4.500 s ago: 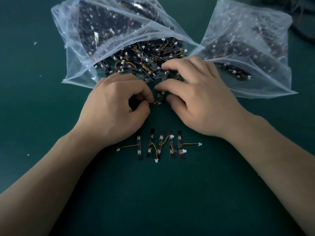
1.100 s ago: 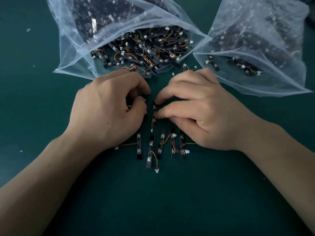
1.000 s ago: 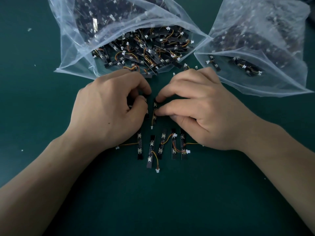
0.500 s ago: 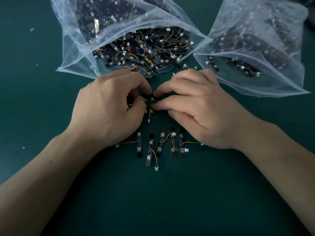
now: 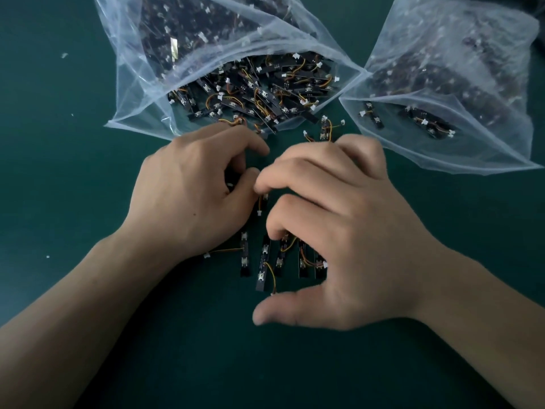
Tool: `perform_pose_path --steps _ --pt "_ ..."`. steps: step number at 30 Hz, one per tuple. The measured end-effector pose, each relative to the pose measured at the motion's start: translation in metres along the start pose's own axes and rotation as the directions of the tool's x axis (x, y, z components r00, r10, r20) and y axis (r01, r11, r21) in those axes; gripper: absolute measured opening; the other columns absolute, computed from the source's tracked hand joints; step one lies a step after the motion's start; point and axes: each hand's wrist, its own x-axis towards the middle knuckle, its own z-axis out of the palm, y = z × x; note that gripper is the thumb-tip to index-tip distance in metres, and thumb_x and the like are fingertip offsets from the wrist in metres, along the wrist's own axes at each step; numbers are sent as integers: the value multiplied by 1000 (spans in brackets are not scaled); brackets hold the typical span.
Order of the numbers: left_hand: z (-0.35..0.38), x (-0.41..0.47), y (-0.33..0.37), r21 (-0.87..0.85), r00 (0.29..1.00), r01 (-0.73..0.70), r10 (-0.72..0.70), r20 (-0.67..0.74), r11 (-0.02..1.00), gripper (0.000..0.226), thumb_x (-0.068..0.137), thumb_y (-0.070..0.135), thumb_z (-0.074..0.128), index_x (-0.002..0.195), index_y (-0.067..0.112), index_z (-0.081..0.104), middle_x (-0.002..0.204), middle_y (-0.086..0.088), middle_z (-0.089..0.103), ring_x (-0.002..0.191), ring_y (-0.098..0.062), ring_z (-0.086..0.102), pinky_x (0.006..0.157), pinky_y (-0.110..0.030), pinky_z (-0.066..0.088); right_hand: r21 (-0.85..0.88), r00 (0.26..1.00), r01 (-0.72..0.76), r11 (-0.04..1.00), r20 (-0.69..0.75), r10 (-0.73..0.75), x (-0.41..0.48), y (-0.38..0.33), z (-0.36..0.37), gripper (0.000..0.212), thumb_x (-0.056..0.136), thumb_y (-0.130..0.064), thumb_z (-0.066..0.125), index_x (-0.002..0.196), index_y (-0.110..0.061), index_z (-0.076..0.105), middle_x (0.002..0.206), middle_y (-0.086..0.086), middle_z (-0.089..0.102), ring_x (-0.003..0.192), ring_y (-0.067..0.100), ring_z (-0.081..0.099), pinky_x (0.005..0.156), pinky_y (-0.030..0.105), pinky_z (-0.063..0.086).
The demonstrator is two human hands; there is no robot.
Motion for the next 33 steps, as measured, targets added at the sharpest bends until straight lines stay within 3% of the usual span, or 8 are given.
perform_pose_path --steps 9,17,26,29,33 --pt "-2 1 2 -25 999 25 -25 23 999 34 88 25 48 112 37 70 91 14 61 87 -18 60 74 -45 54 -147 985 -124 981 102 139 1 -8 1 72 72 -88 62 88 -18 70 127 1 62 129 29 52 106 48 24" --pt "-1 0 4 -31 999 42 -41 11 999 33 86 31 50 111 37 70 88 14 61 83 -15 58 72 -42 53 -159 994 -84 984 60 95 0 -7 3 60 77 -77 66 87 -18 71 120 0 64 123 28 55 104 46 26" --pt "-1 0 3 -24 999 42 -41 12 999 30 88 27 52 107 39 71 90 14 61 82 -12 57 72 -42 53 -203 995 -76 976 42 86 0 -4 4 61 81 -76 64 91 -17 73 119 0 66 120 29 58 97 45 31" --pt "0 0 1 -20 999 34 -33 10 999 29 90 27 52 107 39 72 92 14 62 84 -14 59 72 -43 53 -120 995 -95 988 -55 89 0 -4 2 56 86 -72 62 92 -17 71 111 0 66 109 28 60 94 47 34" --pt "1 0 -1 -14 1000 26 -26 1 1000 28 92 28 53 108 40 73 97 16 64 85 -13 59 74 -43 53 135 944 -172 976 -260 202 4 18 -5 31 98 -41 58 85 -14 66 90 2 64 89 27 61 85 51 42"
